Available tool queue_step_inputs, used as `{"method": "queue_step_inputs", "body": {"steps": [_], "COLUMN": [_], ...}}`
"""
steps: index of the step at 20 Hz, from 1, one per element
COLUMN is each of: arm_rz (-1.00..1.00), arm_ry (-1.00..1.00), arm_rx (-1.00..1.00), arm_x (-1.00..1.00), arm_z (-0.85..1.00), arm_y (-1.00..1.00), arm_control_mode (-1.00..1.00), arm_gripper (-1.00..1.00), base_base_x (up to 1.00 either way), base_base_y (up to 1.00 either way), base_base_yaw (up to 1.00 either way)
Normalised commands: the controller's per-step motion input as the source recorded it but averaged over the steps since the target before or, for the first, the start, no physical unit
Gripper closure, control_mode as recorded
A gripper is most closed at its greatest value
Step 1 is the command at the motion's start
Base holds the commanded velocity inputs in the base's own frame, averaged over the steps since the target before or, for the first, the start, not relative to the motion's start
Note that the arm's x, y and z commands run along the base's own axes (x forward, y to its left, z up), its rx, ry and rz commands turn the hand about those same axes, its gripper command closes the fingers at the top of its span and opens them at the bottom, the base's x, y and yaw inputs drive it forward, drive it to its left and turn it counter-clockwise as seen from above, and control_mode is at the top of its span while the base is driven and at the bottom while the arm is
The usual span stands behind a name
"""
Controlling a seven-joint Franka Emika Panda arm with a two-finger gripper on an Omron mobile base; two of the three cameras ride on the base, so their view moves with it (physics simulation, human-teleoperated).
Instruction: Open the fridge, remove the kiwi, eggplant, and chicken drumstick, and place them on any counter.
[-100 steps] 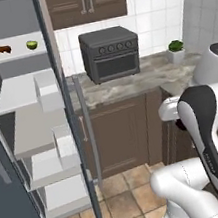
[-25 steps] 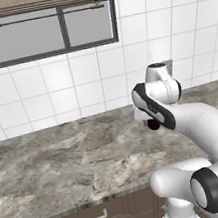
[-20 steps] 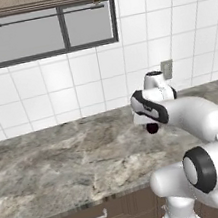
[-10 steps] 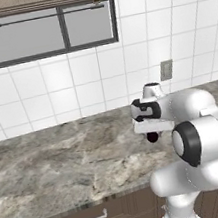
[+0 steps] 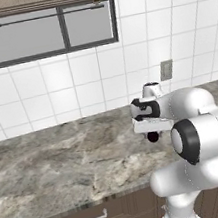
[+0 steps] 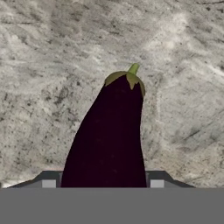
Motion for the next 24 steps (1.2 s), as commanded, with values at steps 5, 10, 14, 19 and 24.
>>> {"method": "queue_step_inputs", "body": {"steps": [5,10,14,19,24], "arm_rz": [0.0,0.0,0.0,0.0,0.02], "arm_ry": [0.0,0.0,-0.05,-0.17,-0.08], "arm_rx": [0.0,0.0,-0.01,-0.14,-0.19], "arm_x": [0.0,-0.02,-0.01,-0.13,-0.39], "arm_z": [-0.17,0.0,0.1,0.74,0.93], "arm_y": [0.0,0.0,0.0,0.0,0.0], "arm_control_mode": [-1.0,-1.0,-1.0,-1.0,-1.0], "arm_gripper": [-1.0,-1.0,-1.0,-1.0,-1.0], "base_base_x": [0.0,0.0,0.0,0.0,0.0], "base_base_y": [0.0,0.0,0.0,0.0,0.0], "base_base_yaw": [0.0,0.0,0.0,0.0,0.0]}}
